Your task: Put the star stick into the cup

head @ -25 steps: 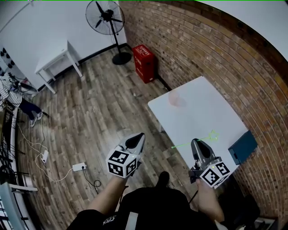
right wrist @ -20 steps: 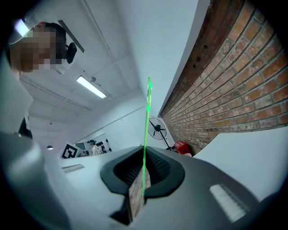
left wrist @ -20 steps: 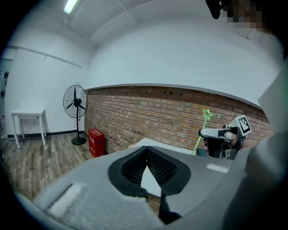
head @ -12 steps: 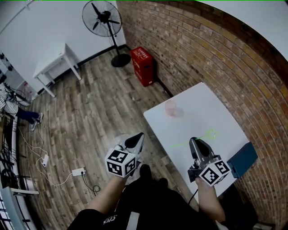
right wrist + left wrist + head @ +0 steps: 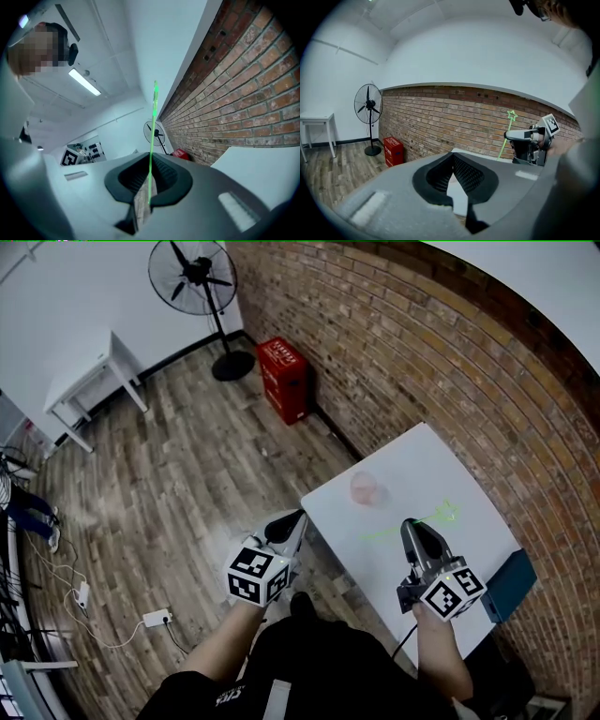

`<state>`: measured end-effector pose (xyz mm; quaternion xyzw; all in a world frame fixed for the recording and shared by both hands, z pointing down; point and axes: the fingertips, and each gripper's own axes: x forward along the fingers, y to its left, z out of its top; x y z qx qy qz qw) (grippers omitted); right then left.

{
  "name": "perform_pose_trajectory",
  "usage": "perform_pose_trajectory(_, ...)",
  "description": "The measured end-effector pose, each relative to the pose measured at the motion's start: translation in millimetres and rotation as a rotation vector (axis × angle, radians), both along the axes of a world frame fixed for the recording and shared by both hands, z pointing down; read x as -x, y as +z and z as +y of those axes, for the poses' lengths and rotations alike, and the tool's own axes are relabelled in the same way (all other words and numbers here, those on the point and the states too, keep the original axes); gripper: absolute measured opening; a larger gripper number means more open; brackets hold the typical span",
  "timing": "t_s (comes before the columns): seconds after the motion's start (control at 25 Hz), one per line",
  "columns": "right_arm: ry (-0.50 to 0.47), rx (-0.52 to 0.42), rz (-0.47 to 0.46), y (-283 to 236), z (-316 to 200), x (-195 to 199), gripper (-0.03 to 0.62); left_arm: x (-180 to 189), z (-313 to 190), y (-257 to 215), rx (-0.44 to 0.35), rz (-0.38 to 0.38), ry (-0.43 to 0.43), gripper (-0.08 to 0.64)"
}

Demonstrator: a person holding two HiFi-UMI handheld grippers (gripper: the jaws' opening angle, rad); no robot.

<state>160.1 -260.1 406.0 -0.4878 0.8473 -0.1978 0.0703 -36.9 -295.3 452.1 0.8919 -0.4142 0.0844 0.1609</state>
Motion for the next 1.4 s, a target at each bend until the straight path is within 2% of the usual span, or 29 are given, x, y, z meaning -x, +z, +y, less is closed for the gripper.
perform_pose_trajectory(0.24,0.045,0.002,0.018,-4.3,-40.3,29.3,0.014,19.7,-37.8,1.6,-0.022,0.003,0.052,0.006)
perform_pose_trajectory(0.48,0.070,0.025,0.068,-0.4,-68.2,36.0,0.014,21.4,-60.3,1.8,-0.035,0.011,0.098,0.006)
perform_pose_trajectory(0.76,0.073,0.050,0.081,15.3,-106.6,20.9,0.014,9.8,-87.3,12.7,0.001,0.030,0.096,0.006)
perform_pose_trajectory(1.4,0.015,0.135,0.074,73.2,-179.1,-6.3,0.014,-30.6,-137.0,56.5,0.109,-0.014,0.094,0.006)
